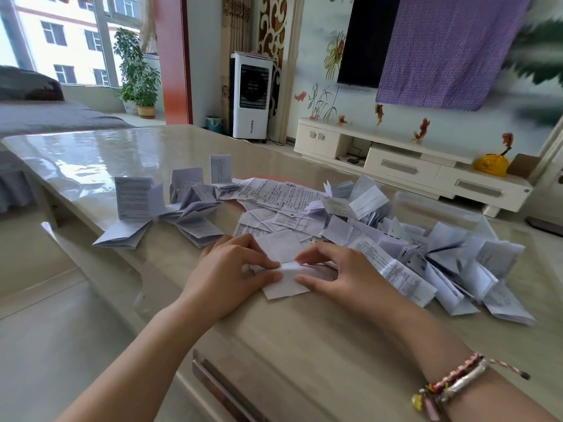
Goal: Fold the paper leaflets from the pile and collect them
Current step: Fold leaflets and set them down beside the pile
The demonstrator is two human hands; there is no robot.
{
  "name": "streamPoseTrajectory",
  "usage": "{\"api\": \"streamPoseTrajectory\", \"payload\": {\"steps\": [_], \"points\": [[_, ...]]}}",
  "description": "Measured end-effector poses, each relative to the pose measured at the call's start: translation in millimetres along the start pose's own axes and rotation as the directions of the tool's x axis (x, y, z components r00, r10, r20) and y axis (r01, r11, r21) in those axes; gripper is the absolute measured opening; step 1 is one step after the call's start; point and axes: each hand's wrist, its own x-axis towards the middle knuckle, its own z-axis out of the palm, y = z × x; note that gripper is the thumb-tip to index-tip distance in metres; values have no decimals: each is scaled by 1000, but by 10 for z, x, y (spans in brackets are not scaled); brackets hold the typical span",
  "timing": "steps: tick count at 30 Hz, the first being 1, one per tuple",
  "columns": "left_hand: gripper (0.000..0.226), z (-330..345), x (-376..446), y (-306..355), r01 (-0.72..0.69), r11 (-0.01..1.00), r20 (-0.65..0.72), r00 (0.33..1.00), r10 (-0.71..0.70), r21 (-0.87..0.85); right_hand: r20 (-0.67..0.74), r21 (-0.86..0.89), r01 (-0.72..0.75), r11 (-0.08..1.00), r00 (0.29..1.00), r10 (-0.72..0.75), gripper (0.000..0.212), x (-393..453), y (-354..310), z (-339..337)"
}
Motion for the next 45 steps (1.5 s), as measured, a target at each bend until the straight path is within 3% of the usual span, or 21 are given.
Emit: {"api": "streamPoseTrajectory", "payload": {"steps": [4, 8, 11, 13, 15, 17, 18, 20, 22, 24, 27, 33, 36, 40, 45], "points": [[24, -1, 6, -5, 26, 991, -20, 999, -29, -128, 34, 47, -5, 999, 999, 3, 32, -16, 13, -33], [10, -117, 11, 100, 110, 948, 98, 992, -84, -300, 15, 52, 23, 998, 1000, -24, 24, -12, 5, -20], [26, -174, -4, 135, 142, 918, 184, 980, -78, -371, -11, 112, 21, 993, 1000, -20, 20, 13, 2, -4], [49, -186, -13, 152, 194, 878, 201, 973, -115, -437, -57, 153, 1, 988, 998, 8, 7, 46, 0, 1], [70, -197, -8, 179, 290, 768, 211, 956, -203, -571, -79, 191, -40, 981, 995, 56, 8, 80, -7, 18], [68, -199, -12, 208, 321, 698, 215, 947, -239, -640, -83, 203, -85, 975, 991, 103, 8, 105, -3, 54], [57, -187, -17, 217, 303, 730, 189, 953, -237, -613, -91, 185, -99, 978, 989, 117, 10, 116, -3, 78], [38, -155, -39, 164, 280, 878, 138, 960, -244, -389, -116, 70, -118, 991, 985, 126, 21, 143, -5, 135], [60, -115, -58, 117, 244, 962, 98, 968, -233, -126, -128, -139, -98, 985, 988, 81, 39, 159, -20, 185], [76, -90, -67, 126, 198, 980, 59, 978, -199, 19, -129, -348, -40, 937, 992, -5, 54, 159, -27, 216], [81, -85, -62, 117, 154, 987, 31, 987, -156, 50, -86, -384, 101, 918, 986, -144, 46, 130, -27, 205], [27, -63, -98, 73, 77, 988, 3, 997, -78, 136, 119, -269, 177, 947, 982, -150, 43, 66, 27, 160], [22, -79, -109, 64, 43, 995, 13, 999, -44, 95, 124, -364, 222, 905, 974, -189, 47, 85, 23, 154], [50, -79, -110, 48, -43, 999, 42, 998, 42, 21, 107, -473, 264, 840, 964, -243, 46, 72, -5, 120], [22, -112, -76, 63, -103, 994, -90, 990, 105, 25, 32, -552, 283, 784, 947, -319, 34, 52, -61, 114]]}}
